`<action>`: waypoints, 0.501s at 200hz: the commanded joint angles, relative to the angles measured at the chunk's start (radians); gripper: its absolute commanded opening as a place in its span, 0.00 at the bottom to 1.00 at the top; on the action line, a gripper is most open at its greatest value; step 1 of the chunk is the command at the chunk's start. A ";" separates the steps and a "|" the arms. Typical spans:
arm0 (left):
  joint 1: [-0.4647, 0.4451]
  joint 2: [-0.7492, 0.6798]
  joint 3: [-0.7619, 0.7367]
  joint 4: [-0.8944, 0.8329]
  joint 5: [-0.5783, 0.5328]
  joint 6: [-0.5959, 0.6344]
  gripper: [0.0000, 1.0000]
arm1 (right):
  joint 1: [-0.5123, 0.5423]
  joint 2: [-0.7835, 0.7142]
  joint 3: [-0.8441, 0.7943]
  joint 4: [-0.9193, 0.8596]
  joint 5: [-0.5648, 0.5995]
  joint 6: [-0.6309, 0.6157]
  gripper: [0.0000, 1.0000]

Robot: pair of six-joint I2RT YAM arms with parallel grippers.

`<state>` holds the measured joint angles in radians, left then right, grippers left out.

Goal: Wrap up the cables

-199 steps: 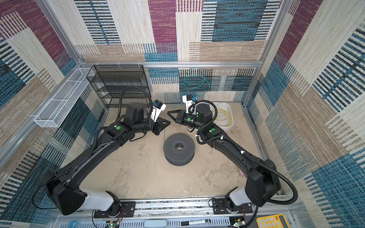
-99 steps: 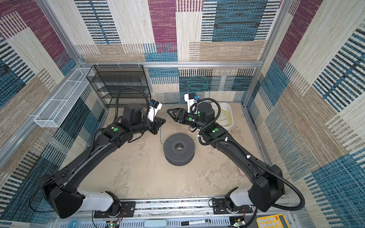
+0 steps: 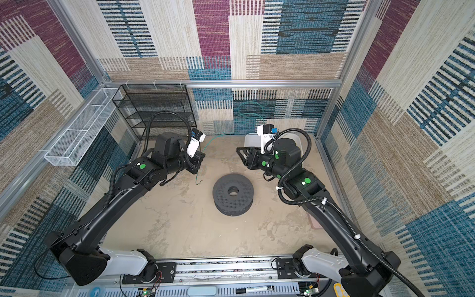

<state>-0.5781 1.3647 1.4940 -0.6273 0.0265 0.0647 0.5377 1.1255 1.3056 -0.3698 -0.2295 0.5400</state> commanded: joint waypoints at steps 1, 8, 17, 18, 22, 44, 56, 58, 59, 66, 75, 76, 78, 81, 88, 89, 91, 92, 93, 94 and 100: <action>-0.001 -0.030 0.005 -0.053 -0.053 0.049 0.00 | 0.001 0.009 0.094 -0.083 0.128 -0.089 0.27; -0.002 -0.038 0.004 -0.065 -0.070 0.053 0.00 | 0.001 0.020 0.129 -0.100 0.140 -0.107 0.24; -0.001 -0.044 0.006 -0.086 -0.088 0.059 0.00 | 0.001 0.035 0.175 -0.125 0.154 -0.130 0.22; -0.001 -0.045 0.006 -0.088 -0.090 0.060 0.00 | 0.001 0.036 0.180 -0.128 0.154 -0.133 0.22; -0.002 -0.047 0.007 -0.097 -0.096 0.064 0.00 | 0.001 0.043 0.197 -0.137 0.154 -0.144 0.22; -0.002 -0.062 0.005 -0.136 -0.117 0.077 0.00 | 0.001 0.062 0.251 -0.159 0.173 -0.194 0.22; -0.002 -0.065 0.005 -0.155 -0.122 0.082 0.00 | 0.001 0.085 0.288 -0.184 0.186 -0.216 0.23; -0.001 -0.066 0.005 -0.158 -0.122 0.082 0.00 | 0.001 0.090 0.289 -0.190 0.188 -0.221 0.24; -0.001 -0.067 0.005 -0.160 -0.122 0.083 0.00 | 0.001 0.092 0.291 -0.192 0.188 -0.223 0.24; -0.001 -0.066 0.006 -0.171 -0.125 0.084 0.00 | 0.001 0.106 0.336 -0.206 0.188 -0.242 0.28; -0.002 -0.070 0.003 -0.179 -0.125 0.087 0.00 | 0.000 0.125 0.359 -0.221 0.200 -0.270 0.34; -0.002 -0.070 0.002 -0.180 -0.127 0.088 0.00 | 0.000 0.126 0.362 -0.223 0.203 -0.273 0.35; -0.001 -0.072 0.003 -0.181 -0.127 0.089 0.00 | 0.001 0.132 0.366 -0.227 0.207 -0.278 0.36; -0.002 -0.074 0.000 -0.181 -0.125 0.090 0.00 | 0.001 0.137 0.373 -0.233 0.214 -0.288 0.37; -0.001 -0.077 -0.004 -0.183 -0.125 0.092 0.00 | 0.001 0.152 0.380 -0.241 0.229 -0.315 0.42; -0.001 -0.077 -0.005 -0.184 -0.125 0.092 0.00 | 0.001 0.153 0.378 -0.241 0.231 -0.318 0.42; -0.002 -0.078 -0.006 -0.183 -0.126 0.092 0.00 | 0.001 0.156 0.378 -0.242 0.236 -0.327 0.43; -0.002 -0.078 -0.007 -0.183 -0.127 0.093 0.00 | 0.001 0.159 0.378 -0.243 0.239 -0.329 0.44; -0.001 -0.079 -0.007 -0.184 -0.126 0.094 0.00 | 0.001 0.161 0.379 -0.244 0.244 -0.333 0.44; -0.001 -0.078 -0.008 -0.183 -0.126 0.094 0.00 | 0.001 0.164 0.379 -0.247 0.247 -0.333 0.44; -0.002 -0.081 -0.011 -0.183 -0.126 0.096 0.00 | 0.001 0.178 0.380 -0.256 0.274 -0.349 0.46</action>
<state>-0.5785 1.2961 1.4906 -0.7845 -0.0803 0.1337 0.5373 1.2633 1.6695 -0.5640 -0.0402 0.2974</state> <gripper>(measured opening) 0.051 0.432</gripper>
